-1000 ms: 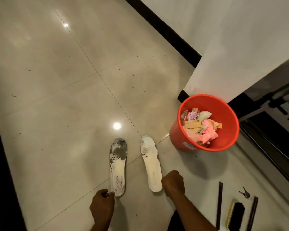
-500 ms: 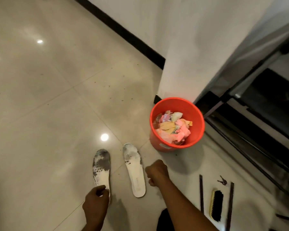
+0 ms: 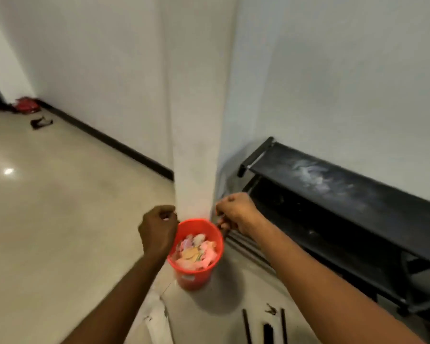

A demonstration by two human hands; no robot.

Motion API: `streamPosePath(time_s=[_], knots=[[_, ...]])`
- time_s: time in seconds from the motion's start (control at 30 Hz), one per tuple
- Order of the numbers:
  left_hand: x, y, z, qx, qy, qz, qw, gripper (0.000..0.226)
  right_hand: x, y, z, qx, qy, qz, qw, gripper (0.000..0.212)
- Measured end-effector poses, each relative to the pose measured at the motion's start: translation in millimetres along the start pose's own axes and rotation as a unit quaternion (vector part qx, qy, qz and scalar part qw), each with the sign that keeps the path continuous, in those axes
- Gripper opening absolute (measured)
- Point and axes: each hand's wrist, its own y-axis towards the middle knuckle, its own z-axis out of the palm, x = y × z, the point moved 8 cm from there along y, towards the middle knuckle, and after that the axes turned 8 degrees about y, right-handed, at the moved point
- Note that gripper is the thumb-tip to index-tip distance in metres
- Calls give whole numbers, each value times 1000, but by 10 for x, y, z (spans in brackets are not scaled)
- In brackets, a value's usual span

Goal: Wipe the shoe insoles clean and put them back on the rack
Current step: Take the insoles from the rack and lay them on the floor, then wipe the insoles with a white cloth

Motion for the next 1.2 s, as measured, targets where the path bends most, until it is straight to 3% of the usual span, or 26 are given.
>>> streamPosePath(time_s=[0.17, 0.33, 0.53, 0.77, 0.87, 1.0, 1.1, 1.2], knots=[[-1462, -452, -87, 14, -23, 97, 995, 19, 798, -910, -1352, -75, 62, -83, 992, 11], [-2642, -1377, 240, 64, -25, 178, 982, 20, 897, -1832, -2553, -145, 118, -107, 976, 10], [-3568, -2508, 1173, 164, -20, 248, 955, 20, 458, -2514, -4046, -257, 161, -108, 947, 10], [-4021, -3961, 2866, 311, 20, 302, 901, 12, -684, -2770, -5668, -388, 183, -32, 903, 11], [-4054, -4553, 3732, 383, 66, 325, 862, 15, -1281, -2585, -6213, -415, 138, 25, 899, 4], [-4063, -4928, 4775, 413, 170, 384, 808, 13, -1807, -2211, -6753, -450, -57, 109, 885, 30], [-4043, -5044, 5356, 411, 252, 427, 765, 27, -1789, -1992, -6840, -447, -210, 86, 865, 24], [-4028, -5181, 5786, 431, 289, 439, 733, 27, -1860, -1651, -6894, -436, -289, 69, 849, 21]])
